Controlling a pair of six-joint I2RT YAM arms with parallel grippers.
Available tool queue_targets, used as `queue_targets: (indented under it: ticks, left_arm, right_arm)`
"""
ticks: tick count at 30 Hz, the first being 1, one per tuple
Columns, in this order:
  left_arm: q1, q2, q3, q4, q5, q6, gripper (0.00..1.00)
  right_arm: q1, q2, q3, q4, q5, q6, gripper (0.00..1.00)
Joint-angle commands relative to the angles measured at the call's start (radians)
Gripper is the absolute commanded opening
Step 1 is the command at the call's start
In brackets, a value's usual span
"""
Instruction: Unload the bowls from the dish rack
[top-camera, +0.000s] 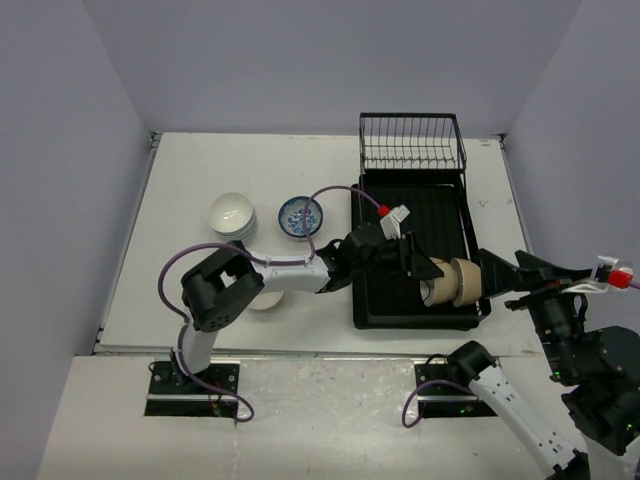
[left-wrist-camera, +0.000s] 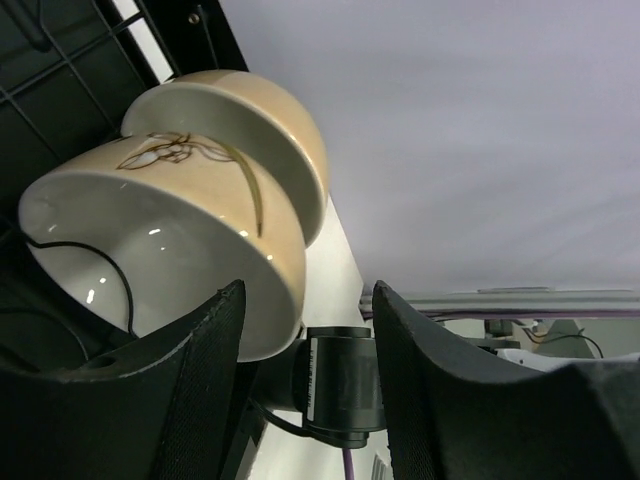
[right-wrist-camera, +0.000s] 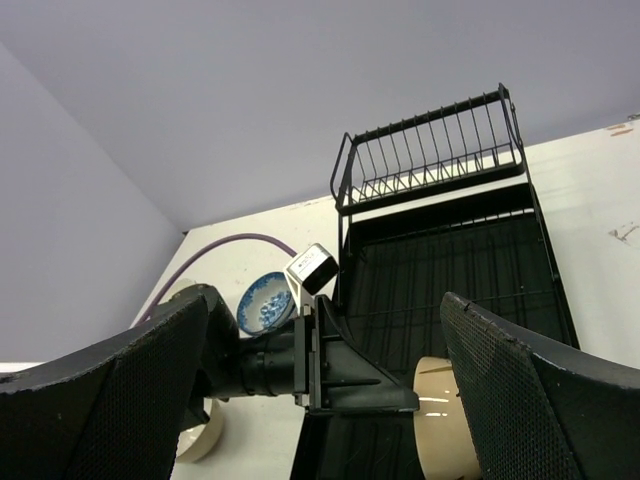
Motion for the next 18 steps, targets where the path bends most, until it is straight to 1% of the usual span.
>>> queue_targets:
  ticks: [1,3,4,6,7,9,12,16,17,18]
  left_arm:
    - [-0.007,-0.003,0.039,-0.011,-0.019,0.009,0.55]
    - [-0.007,-0.003,0.042,-0.003,-0.024,0.016,0.55]
    - [-0.007,0.006,0.045,0.004,-0.018,0.012,0.51]
    - [-0.007,0.025,0.048,0.062,0.003,0.0,0.36]
    - [-0.007,0.035,0.051,0.079,0.025,-0.013,0.32]
    - [-0.007,0.074,0.068,0.114,0.042,-0.043,0.3]
    - [-0.007,0.114,0.073,0.177,0.077,-0.092,0.29]
    - [-0.009,0.129,0.067,0.187,0.082,-0.103,0.29]
    - [-0.007,0.129,0.067,0.184,0.08,-0.103,0.28]
    - [-0.007,0.129,0.067,0.182,0.08,-0.1,0.22]
  right_arm:
    - [0.0,-0.003,0.02,0.001,-0.019,0.004,0.99]
    - [0.0,-0.003,0.017,0.002,-0.019,0.003,0.99]
    - [0.0,-0.003,0.014,0.008,-0.024,0.001,0.99]
    - [0.0,0.0,0.009,0.013,-0.028,0.001,0.99]
    - [0.0,0.003,0.008,0.017,-0.033,0.001,0.99]
    - [0.0,0.008,0.004,0.019,-0.038,0.003,0.99]
    - [0.0,0.008,0.003,0.017,-0.044,0.0,0.99]
    - [0.0,-0.003,0.006,0.016,-0.044,-0.002,0.99]
    - [0.0,-0.005,0.004,0.016,-0.044,-0.002,0.99]
    - [0.0,-0.006,0.004,0.016,-0.045,-0.003,0.99]
